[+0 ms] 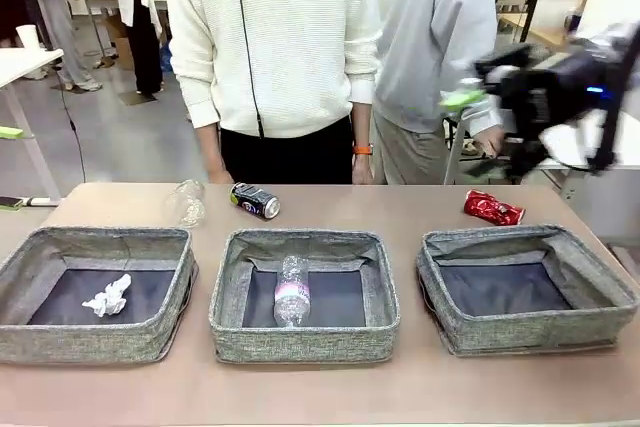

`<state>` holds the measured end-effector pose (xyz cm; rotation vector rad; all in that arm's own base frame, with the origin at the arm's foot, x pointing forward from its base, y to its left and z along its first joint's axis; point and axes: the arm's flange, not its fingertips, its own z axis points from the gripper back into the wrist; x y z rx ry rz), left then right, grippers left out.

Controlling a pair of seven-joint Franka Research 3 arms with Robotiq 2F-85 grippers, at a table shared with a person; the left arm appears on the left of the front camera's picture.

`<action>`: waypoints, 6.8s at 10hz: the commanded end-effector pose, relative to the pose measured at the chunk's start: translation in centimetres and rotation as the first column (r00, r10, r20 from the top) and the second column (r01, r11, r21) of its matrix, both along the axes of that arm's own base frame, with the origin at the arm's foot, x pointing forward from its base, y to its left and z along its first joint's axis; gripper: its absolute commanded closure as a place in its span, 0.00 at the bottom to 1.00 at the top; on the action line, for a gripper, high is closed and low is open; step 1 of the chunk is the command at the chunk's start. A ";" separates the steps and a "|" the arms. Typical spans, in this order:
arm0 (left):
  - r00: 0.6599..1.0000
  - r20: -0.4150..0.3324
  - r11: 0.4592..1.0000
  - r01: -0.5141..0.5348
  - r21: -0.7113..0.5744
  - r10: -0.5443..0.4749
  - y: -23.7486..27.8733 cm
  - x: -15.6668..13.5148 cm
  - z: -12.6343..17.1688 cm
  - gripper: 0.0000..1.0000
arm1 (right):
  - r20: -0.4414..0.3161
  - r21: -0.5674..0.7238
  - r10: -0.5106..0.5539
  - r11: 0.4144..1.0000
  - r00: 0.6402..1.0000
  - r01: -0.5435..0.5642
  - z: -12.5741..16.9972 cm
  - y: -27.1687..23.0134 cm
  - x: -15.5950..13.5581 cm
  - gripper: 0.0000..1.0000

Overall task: Sort the waste into the appropriate baskets.
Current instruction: Place the picked waste into the Fabric basket indicated by the person, then pick up the waste item pointed out by the person.

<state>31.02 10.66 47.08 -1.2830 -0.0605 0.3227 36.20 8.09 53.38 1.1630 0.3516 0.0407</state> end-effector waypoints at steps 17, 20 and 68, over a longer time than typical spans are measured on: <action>1.000 0.006 1.000 0.005 -0.011 -0.005 -0.1 -0.1 0.2 0.00 | -0.014 0.152 -0.348 0.926 0.937 0.346 -8.3 -16.2 -3.1 0.00; 1.000 0.006 1.000 0.005 -0.011 -0.005 -0.1 -0.1 0.2 0.00 | -0.014 0.152 -0.348 0.926 0.937 0.346 -8.3 -16.2 -3.1 0.00; 0.965 -0.250 0.251 0.261 0.932 -0.075 -22.7 32.5 -13.0 0.19 | -0.014 0.152 -0.348 0.926 0.937 0.346 -8.3 -16.2 -3.1 0.00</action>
